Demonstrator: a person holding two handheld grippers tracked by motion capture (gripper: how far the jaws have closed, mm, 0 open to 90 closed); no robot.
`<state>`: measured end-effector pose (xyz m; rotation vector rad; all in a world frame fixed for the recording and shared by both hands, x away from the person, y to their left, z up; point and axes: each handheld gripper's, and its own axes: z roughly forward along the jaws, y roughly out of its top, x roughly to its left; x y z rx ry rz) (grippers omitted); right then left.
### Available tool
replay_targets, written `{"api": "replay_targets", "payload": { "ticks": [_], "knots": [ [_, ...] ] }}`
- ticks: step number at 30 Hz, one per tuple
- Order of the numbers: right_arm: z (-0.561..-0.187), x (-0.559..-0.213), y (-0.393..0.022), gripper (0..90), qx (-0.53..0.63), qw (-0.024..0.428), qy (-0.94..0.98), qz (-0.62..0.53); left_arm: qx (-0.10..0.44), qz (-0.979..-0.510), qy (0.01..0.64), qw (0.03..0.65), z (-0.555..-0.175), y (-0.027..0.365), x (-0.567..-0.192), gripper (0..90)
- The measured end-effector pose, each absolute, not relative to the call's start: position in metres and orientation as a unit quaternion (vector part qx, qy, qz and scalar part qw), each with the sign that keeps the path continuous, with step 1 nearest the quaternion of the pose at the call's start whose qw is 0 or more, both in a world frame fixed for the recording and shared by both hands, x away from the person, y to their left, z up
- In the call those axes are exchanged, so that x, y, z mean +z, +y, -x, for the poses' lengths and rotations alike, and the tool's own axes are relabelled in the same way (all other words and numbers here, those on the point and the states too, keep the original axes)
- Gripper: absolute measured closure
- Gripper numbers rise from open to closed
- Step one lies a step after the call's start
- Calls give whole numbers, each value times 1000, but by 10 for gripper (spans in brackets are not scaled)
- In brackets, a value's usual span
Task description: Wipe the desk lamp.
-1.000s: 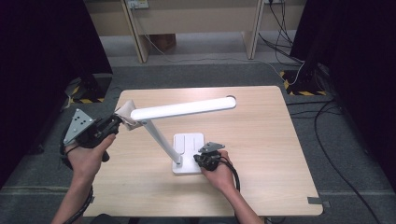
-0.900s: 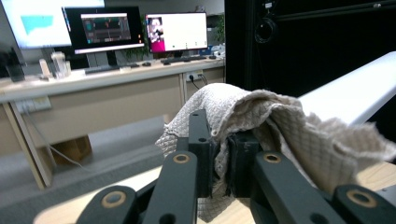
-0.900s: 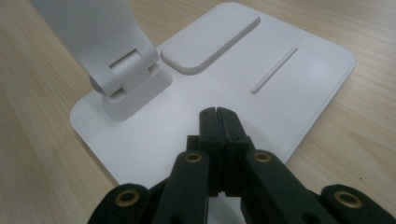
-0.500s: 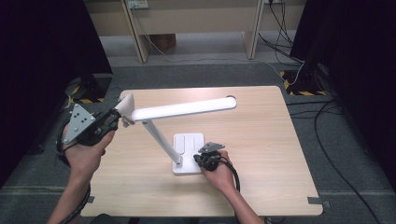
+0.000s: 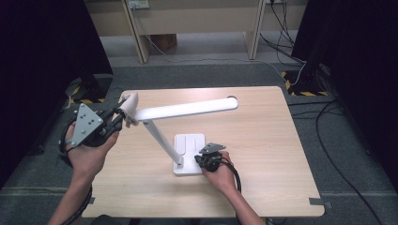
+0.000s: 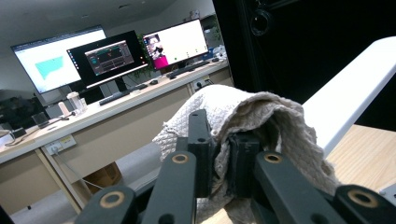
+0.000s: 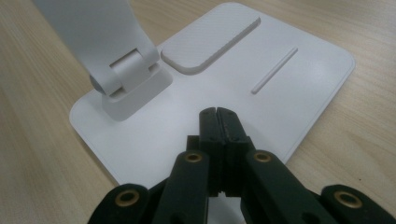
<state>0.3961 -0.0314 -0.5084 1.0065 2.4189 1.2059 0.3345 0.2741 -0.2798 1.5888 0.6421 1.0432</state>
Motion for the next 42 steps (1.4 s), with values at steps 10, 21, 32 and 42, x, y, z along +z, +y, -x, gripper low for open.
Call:
{"api": "replay_targets", "payload": {
  "ticks": [10, 21, 32, 42],
  "knots": [
    [-396, -508, -31, 899, 412, 132, 833, -345, 445, -667, 257, 539, -331, 263, -275, 822],
    [-395, -508, -31, 900, 413, 135, 833, -343, 426, -671, 253, 551, -336, 238, -276, 822],
    [-395, -509, -31, 898, 412, 140, 834, -339, 419, -672, 257, 554, -341, 225, -277, 822],
    [-395, -509, -30, 896, 414, 143, 833, -338, 411, -671, 258, 561, -342, 211, -278, 822]
  ]
}}
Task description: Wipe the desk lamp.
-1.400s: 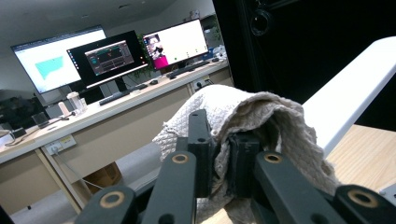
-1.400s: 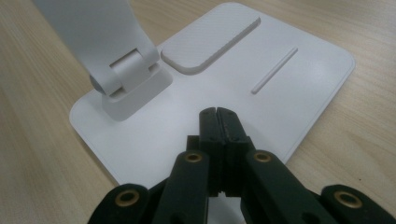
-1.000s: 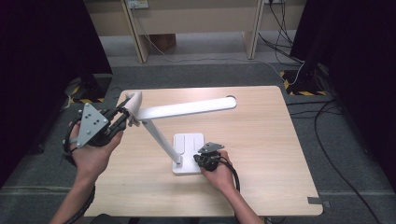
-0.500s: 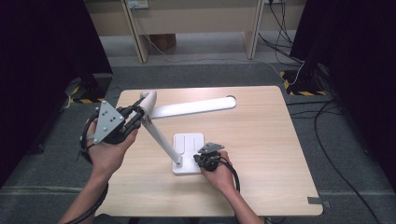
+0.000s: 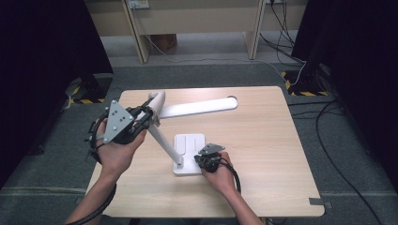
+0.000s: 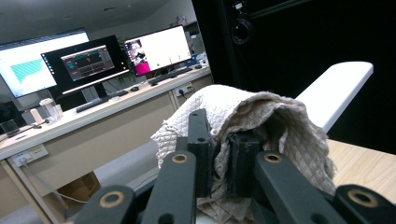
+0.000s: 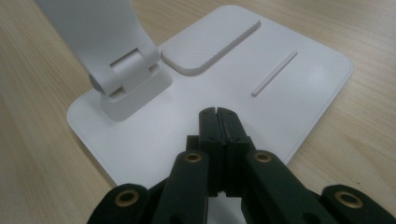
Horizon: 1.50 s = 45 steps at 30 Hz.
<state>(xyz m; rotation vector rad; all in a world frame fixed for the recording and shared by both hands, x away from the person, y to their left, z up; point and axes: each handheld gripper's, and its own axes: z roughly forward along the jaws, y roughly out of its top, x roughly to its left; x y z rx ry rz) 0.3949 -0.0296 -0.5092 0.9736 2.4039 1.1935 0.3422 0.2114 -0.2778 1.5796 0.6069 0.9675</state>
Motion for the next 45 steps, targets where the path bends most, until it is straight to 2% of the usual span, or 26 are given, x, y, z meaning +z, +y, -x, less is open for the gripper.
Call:
{"api": "replay_targets", "payload": {
  "ticks": [45],
  "knots": [
    [-393, -511, -29, 892, 418, 150, 831, -334, 377, -694, 221, 572, -357, 146, -272, 822]
  ]
}}
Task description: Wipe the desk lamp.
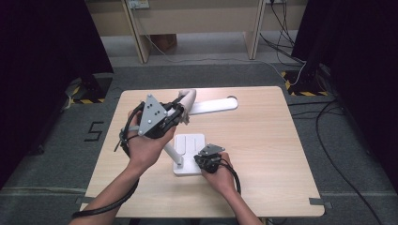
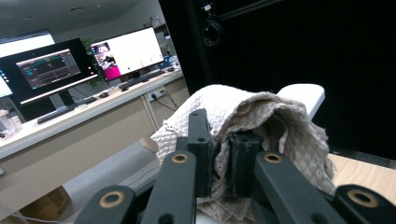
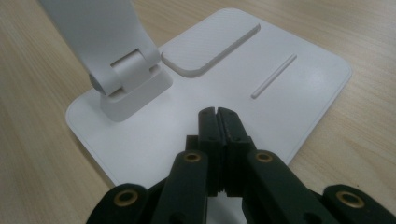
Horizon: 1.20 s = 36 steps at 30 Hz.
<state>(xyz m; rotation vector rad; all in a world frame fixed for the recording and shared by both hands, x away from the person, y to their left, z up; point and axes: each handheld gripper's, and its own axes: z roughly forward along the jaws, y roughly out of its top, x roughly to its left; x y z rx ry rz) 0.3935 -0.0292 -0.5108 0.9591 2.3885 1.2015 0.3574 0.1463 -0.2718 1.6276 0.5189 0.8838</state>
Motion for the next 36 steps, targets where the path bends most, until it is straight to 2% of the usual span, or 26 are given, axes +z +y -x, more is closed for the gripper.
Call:
{"api": "replay_targets", "payload": {
  "ticks": [36],
  "knots": [
    [-393, -512, -30, 892, 425, 151, 827, -335, 357, -726, 187, 557, -370, 88, -263, 822]
  ]
}}
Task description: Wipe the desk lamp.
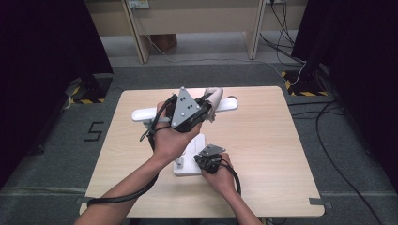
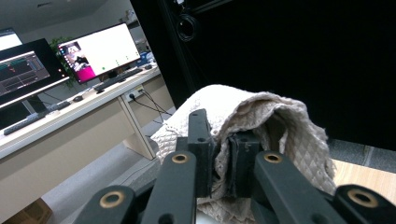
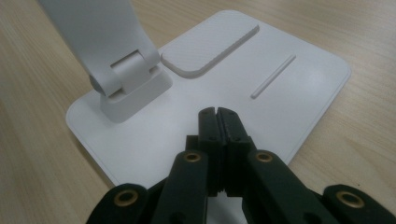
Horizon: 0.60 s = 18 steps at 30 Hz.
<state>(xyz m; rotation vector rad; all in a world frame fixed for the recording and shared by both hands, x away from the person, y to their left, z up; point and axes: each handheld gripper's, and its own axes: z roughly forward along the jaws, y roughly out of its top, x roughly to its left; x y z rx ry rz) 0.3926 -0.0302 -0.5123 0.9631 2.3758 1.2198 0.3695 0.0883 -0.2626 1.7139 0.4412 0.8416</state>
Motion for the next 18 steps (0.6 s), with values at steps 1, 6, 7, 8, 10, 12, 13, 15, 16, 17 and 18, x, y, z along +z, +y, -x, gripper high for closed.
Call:
{"api": "replay_targets", "payload": {
  "ticks": [1, 6, 7, 8, 10, 12, 13, 15, 16, 17, 18],
  "knots": [
    [-393, -512, -30, 892, 425, 151, 827, -335, 356, -727, 186, 557, -370, 87, -262, 822],
    [-393, -512, -30, 890, 424, 150, 827, -336, 353, -729, 183, 558, -372, 80, -263, 822],
    [-393, -512, -31, 889, 426, 151, 827, -334, 353, -729, 182, 558, -372, 79, -263, 822],
    [-393, -512, -31, 888, 426, 150, 827, -334, 352, -729, 182, 558, -372, 78, -262, 822],
    [-393, -512, -30, 888, 426, 149, 828, -334, 353, -730, 180, 557, -372, 75, -262, 822],
    [-393, -512, -30, 888, 425, 148, 828, -335, 354, -731, 177, 556, -372, 72, -262, 823],
    [-393, -512, -30, 887, 424, 149, 828, -335, 354, -732, 176, 555, -372, 70, -262, 823],
    [-393, -512, -30, 888, 425, 150, 828, -334, 352, -732, 175, 556, -373, 67, -262, 822],
    [-393, -512, -30, 887, 425, 150, 828, -334, 351, -733, 174, 557, -373, 65, -262, 822],
    [-393, -512, -30, 887, 425, 150, 828, -333, 349, -733, 174, 557, -373, 64, -262, 822],
    [-393, -512, -30, 887, 425, 150, 828, -333, 349, -734, 173, 556, -373, 63, -262, 823]
  ]
}}
